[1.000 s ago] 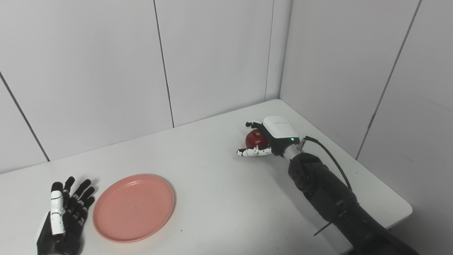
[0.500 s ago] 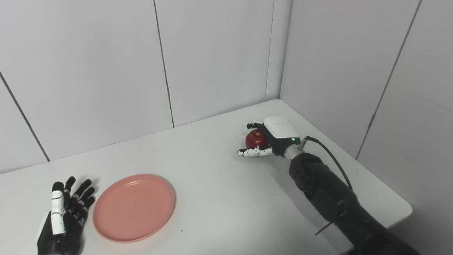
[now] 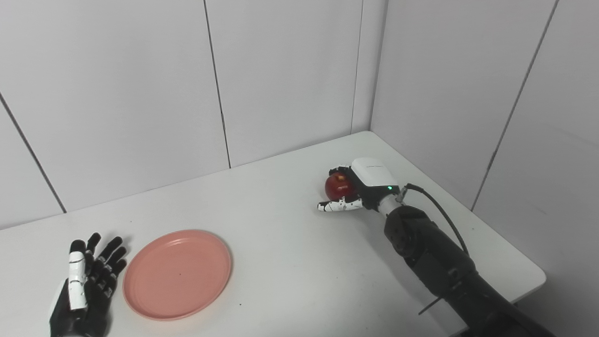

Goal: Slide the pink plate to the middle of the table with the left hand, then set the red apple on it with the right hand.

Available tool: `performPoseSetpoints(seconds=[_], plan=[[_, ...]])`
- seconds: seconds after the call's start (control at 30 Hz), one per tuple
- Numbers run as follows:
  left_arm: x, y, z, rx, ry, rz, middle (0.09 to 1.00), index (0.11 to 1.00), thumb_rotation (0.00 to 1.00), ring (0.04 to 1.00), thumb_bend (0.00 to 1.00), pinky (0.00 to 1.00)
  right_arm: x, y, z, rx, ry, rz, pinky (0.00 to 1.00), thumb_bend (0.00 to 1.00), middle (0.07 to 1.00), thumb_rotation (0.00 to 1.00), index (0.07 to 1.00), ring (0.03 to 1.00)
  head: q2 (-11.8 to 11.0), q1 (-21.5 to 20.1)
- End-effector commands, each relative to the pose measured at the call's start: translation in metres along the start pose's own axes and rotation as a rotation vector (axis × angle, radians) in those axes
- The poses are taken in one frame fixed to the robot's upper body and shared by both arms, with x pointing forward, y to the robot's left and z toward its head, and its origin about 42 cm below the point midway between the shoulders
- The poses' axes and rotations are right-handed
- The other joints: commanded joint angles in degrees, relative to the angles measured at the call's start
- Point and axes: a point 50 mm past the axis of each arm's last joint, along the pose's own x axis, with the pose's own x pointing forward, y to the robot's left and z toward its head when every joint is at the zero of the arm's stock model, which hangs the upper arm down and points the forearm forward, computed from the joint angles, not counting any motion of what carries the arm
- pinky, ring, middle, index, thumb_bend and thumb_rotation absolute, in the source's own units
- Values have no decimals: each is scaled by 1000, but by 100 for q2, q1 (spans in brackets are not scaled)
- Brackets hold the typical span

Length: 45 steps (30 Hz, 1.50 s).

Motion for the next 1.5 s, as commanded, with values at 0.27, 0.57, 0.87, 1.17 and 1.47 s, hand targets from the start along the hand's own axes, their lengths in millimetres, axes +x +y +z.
performPoseSetpoints(seconds=[0.27,0.57,0.87,1.17,1.47], plan=[[-13,8,-35,-9,144,29,903,1000,1000,925,660,959,10,-16,-3,13,23,-49,504,915,694,608,687,627,24,17],[-13,8,-34,-5,146,30,894,1000,1000,913,673,952,12,-13,-3,17,0,-87,278,756,449,449,650,352,25,19],[-12,7,-34,-5,146,33,890,1000,1000,912,676,940,13,-13,-2,31,-30,-141,148,543,304,207,505,209,26,29],[-13,7,-34,-10,143,28,891,1000,1000,916,676,950,13,-15,0,40,-63,-175,160,502,310,155,481,219,34,30],[-13,7,-35,-2,146,28,896,1000,1000,915,677,949,13,-17,1,81,-73,-188,160,500,309,156,481,218,28,32]])
